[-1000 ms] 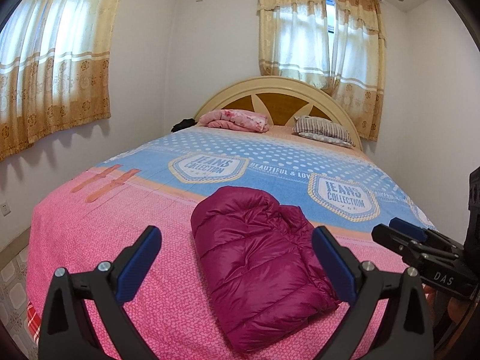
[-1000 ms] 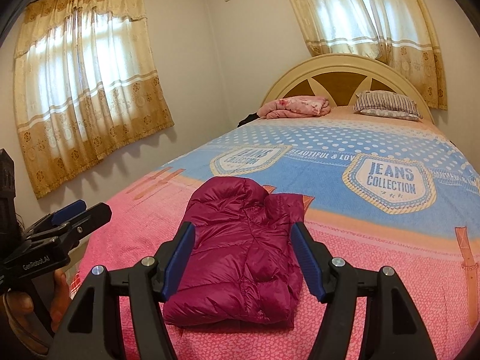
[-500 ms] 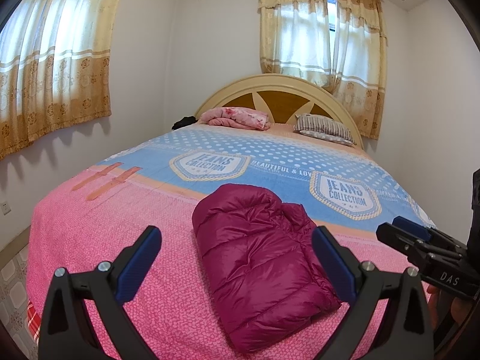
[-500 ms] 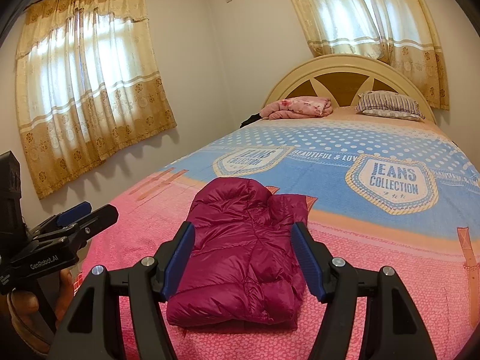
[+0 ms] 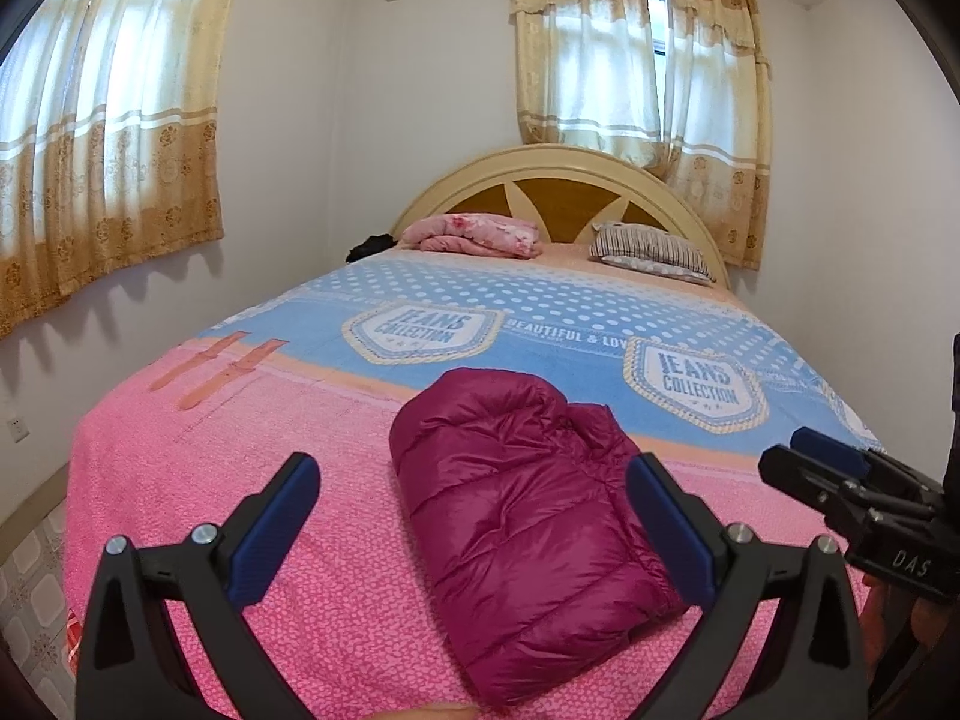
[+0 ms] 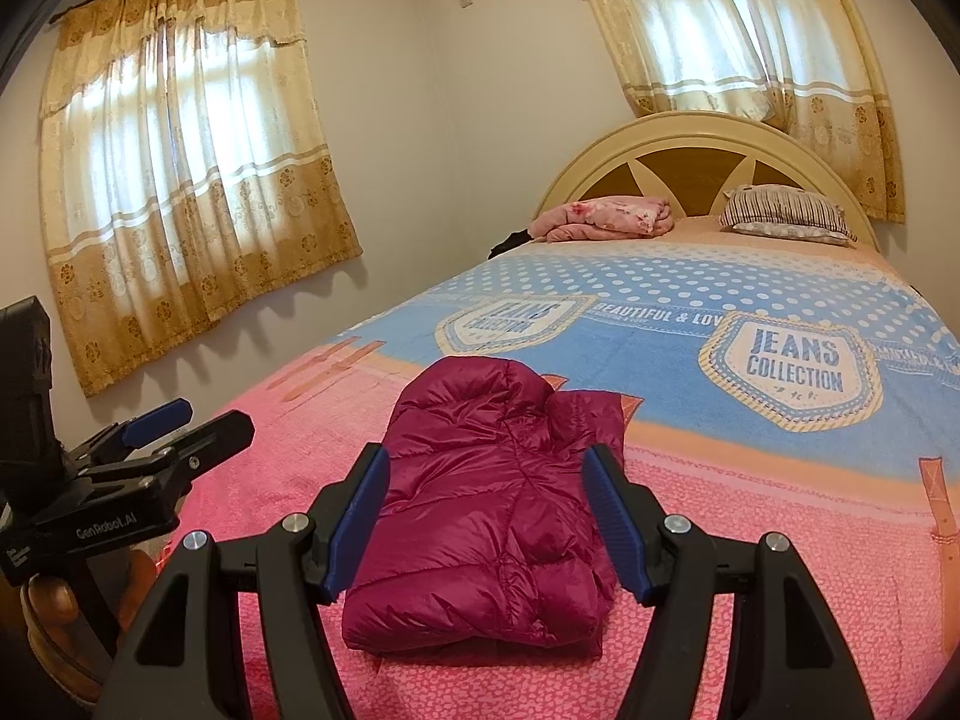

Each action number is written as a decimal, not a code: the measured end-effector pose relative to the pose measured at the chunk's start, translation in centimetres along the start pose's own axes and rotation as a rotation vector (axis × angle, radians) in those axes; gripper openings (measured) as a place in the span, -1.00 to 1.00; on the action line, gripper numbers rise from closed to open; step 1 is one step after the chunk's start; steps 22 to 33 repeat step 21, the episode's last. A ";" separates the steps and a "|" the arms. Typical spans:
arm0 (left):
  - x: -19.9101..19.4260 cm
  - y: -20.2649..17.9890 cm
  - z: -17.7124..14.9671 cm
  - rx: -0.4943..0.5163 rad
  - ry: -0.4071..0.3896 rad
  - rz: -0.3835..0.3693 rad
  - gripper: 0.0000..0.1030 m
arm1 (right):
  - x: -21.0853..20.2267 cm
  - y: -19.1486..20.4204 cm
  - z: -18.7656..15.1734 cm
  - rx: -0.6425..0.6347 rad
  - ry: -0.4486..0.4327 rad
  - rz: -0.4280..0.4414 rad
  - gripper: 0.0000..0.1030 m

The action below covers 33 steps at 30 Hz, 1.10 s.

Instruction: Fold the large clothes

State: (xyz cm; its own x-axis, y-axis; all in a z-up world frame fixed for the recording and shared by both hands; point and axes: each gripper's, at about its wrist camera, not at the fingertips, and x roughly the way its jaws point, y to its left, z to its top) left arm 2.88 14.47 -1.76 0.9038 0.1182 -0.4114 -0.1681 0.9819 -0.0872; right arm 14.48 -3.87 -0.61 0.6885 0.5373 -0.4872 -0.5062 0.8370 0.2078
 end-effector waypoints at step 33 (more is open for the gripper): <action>0.2 0.4 -0.1 0.023 -0.023 0.001 1.00 | 0.1 0.4 -0.6 -0.016 0.015 0.021 0.30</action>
